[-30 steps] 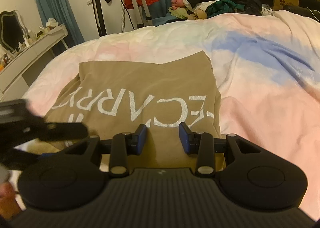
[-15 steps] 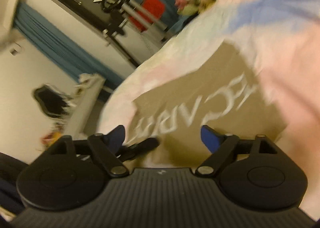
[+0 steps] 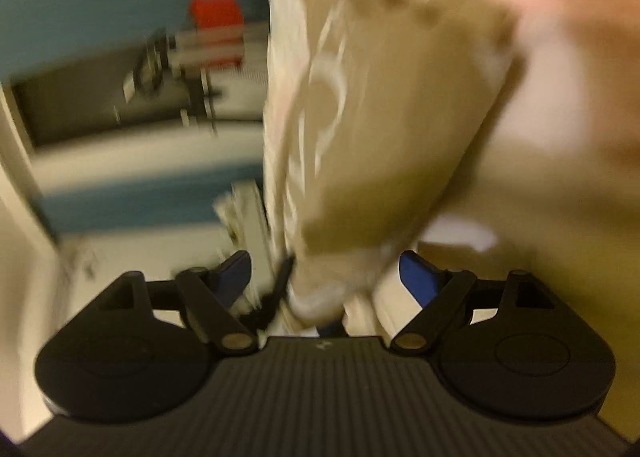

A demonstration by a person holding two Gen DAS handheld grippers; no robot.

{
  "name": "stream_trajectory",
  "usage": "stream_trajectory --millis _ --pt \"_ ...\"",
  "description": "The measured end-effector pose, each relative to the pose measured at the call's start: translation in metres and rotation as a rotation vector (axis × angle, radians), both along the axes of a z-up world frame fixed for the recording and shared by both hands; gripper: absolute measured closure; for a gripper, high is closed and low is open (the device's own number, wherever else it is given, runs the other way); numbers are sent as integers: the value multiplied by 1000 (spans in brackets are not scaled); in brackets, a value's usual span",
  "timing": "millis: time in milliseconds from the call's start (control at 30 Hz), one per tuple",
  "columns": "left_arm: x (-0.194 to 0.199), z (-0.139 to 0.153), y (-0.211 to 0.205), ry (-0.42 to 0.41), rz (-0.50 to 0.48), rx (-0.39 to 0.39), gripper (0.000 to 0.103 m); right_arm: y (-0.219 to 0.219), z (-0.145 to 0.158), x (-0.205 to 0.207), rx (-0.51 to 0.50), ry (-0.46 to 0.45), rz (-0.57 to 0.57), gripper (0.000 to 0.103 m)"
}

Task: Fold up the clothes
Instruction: 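Fold the shirt in half with both grippers and lay it down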

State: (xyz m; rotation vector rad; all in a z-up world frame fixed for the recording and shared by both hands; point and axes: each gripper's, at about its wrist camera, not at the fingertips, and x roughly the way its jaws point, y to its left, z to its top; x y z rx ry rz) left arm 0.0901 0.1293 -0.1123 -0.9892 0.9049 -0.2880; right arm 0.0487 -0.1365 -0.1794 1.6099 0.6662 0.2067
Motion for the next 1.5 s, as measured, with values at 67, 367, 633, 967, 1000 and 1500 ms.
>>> stream_trajectory --millis 67,367,633,967,1000,1500 --pt "2 1 0 0 4 -16 59 -7 1 -4 -21 2 -75 20" --pt "2 7 2 -12 3 -46 60 -21 18 -18 -231 53 -206 72" --pt "-5 30 2 3 -57 -154 61 -38 64 -46 -366 24 -253 79" --pt "30 96 -102 70 -290 -38 61 -119 119 -89 -360 65 -348 79" --pt "37 103 -119 66 -316 -16 61 -131 123 -90 -368 71 -364 79" --pt "193 169 -373 -203 -442 0 61 -307 192 24 -704 -22 -634 80"
